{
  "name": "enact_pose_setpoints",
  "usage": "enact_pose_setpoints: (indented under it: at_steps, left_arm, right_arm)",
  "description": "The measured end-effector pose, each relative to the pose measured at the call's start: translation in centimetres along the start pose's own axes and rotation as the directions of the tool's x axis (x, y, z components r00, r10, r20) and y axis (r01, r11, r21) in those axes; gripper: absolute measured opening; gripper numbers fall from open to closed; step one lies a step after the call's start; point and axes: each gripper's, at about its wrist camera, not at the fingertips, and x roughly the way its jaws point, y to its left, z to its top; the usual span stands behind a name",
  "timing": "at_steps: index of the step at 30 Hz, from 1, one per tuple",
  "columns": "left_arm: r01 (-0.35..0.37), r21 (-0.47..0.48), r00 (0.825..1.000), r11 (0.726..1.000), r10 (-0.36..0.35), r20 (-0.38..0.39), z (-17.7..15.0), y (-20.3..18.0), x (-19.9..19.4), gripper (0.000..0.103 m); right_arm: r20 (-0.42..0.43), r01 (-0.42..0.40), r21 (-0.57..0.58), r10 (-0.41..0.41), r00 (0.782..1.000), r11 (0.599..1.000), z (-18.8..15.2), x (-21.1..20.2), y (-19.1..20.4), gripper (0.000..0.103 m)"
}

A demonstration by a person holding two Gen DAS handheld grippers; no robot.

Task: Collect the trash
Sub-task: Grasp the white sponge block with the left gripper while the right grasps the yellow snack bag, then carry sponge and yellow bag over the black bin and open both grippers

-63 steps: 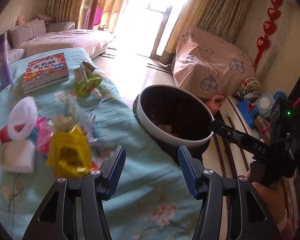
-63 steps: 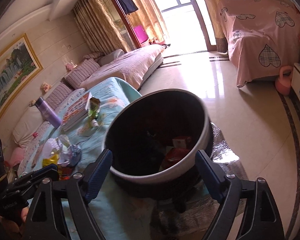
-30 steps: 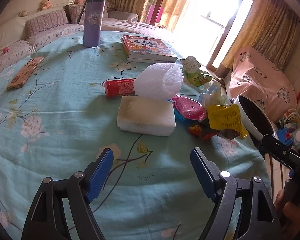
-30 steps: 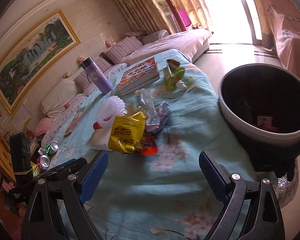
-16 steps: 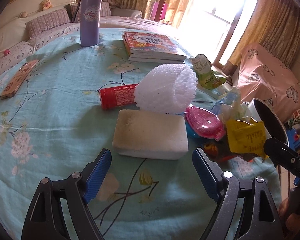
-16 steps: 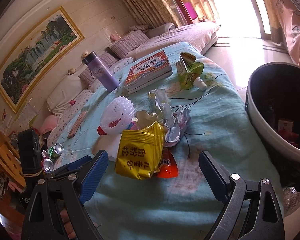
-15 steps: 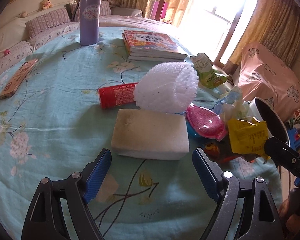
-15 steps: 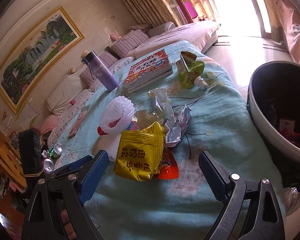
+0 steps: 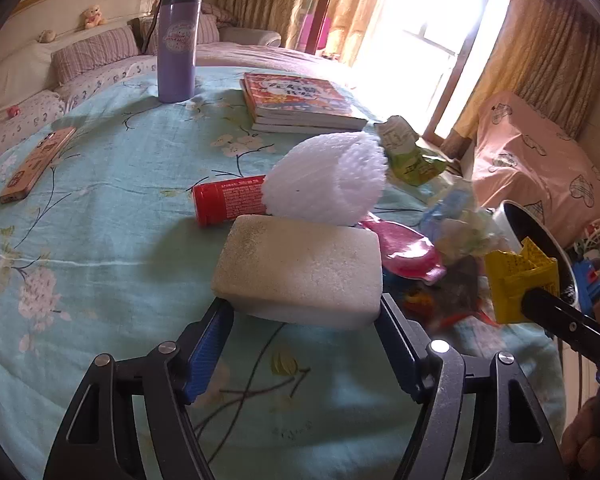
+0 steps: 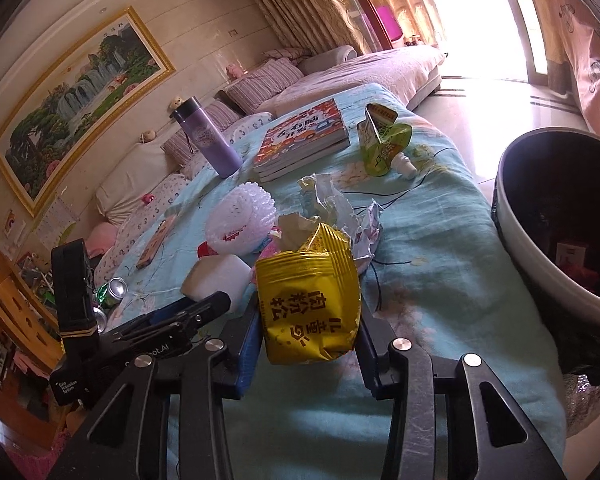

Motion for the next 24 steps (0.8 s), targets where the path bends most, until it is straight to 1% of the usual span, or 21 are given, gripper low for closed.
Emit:
enact_pose_setpoints:
  at_steps: [7,12,19,24]
  left_arm:
    - [0.052,-0.003,0.998,0.999,-0.052,0.023,-1.6,-0.3,-3.0,0.07]
    - [0.097,0.038,0.994,0.995,-0.099,0.051,-2.0,-1.9,-5.2,0.071]
    - [0.147,0.107,0.987,0.983,-0.153,0.047,-2.6,-4.7,-6.3,0.071]
    - [0.175,0.15,0.983,0.973,-0.181,0.031,-2.7,-6.8,-6.1,0.071]
  right_arm:
    - [0.023,0.028,0.019,-0.029,0.999,0.999,-0.9,-2.1,-1.2,0.042]
    - [0.044,0.062,0.045,-0.064,0.997,0.997,-1.2,-3.6,-2.7,0.042]
    - [0.079,0.111,0.088,-0.118,0.99,0.99,-1.5,-5.8,-5.3,0.042]
    - [0.099,0.147,0.11,-0.158,0.983,0.983,-1.4,-7.3,-7.3,0.042]
